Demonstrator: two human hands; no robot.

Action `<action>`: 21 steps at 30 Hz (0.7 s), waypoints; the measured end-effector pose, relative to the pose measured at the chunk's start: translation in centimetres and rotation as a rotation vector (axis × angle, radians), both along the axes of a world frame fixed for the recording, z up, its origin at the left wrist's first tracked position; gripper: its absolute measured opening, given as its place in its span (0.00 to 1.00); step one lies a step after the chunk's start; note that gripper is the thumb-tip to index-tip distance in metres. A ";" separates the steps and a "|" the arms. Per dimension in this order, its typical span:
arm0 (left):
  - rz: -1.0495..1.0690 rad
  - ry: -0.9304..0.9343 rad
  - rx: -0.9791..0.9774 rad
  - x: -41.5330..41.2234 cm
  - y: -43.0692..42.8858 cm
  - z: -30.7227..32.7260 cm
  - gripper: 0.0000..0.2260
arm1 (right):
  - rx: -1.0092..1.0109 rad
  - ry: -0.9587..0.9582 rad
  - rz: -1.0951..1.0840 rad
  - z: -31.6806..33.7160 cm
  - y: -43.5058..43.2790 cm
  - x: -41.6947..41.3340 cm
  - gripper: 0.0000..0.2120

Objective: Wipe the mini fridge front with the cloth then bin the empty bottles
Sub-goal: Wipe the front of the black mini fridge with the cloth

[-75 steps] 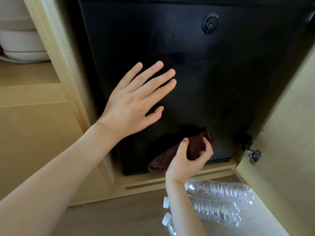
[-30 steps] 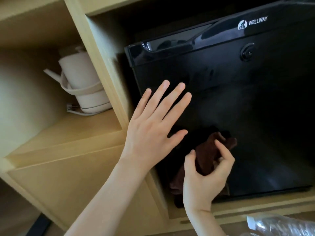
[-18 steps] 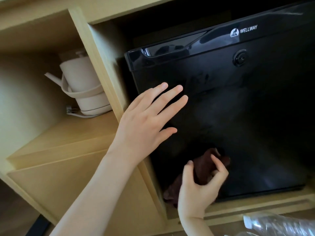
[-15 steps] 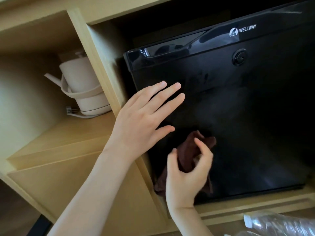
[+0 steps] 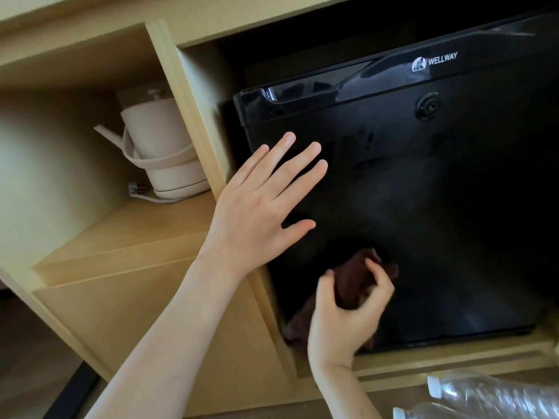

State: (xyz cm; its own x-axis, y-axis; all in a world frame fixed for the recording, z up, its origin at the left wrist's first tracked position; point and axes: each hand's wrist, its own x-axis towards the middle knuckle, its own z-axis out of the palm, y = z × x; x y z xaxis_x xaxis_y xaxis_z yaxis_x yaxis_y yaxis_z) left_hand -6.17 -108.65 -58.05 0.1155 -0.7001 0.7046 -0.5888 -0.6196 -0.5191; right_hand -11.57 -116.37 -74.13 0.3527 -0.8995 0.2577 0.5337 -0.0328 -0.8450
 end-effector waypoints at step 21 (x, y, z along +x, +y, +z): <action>0.011 -0.096 0.057 0.1 1.2 1.1 0.27 | -0.215 -0.115 0.001 6.7 -2.5 0.4 0.26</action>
State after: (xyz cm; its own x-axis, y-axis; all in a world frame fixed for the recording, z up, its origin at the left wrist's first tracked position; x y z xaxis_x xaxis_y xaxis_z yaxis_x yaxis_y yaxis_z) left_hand -6.05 -107.49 -56.96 0.0567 -0.7382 0.6722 -0.5280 -0.5935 -0.6074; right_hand -11.22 -118.92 -67.43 0.3113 -0.8192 0.4817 0.6261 -0.2045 -0.7524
